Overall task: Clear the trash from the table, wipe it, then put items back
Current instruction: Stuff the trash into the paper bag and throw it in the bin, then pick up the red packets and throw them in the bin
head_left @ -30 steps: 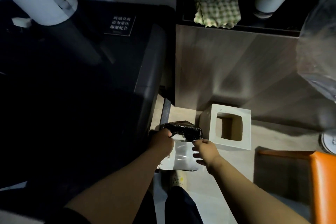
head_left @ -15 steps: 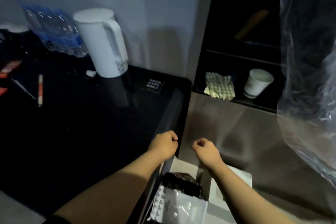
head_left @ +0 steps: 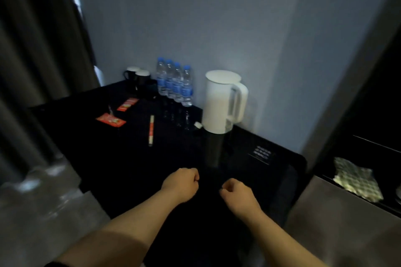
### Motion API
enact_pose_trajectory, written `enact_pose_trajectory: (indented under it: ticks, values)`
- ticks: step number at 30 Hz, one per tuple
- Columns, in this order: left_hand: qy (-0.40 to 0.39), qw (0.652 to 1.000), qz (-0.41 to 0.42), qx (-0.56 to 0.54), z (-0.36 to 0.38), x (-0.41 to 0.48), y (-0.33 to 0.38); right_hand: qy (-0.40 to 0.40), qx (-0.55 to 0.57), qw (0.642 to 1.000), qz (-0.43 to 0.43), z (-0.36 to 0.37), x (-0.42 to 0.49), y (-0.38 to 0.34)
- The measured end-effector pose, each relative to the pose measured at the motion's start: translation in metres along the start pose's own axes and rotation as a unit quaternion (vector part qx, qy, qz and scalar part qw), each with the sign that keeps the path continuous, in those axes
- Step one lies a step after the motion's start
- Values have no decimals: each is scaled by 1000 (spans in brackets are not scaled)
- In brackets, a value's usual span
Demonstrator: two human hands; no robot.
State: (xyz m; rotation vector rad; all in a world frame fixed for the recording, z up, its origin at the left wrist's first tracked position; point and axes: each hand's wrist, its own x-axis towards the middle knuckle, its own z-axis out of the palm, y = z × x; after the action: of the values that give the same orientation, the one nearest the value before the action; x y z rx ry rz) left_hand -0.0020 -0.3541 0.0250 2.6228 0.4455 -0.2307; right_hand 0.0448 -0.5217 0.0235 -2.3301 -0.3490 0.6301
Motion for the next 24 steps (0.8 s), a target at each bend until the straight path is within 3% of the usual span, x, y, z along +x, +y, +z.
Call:
enact_pose_trajectory:
  ticks: [7,11,24]
  values:
    - [15,999,-45,14,-66,-6,-159,-82,-6,996,-32,107,40,-112]
    - [2,999,-30,33,-98,-5,-232,-66,-9,997,-44,158,56,-165]
    - [25,998,-29,52,-175,70,-369,-99,18,994,-33,218,146,-254]
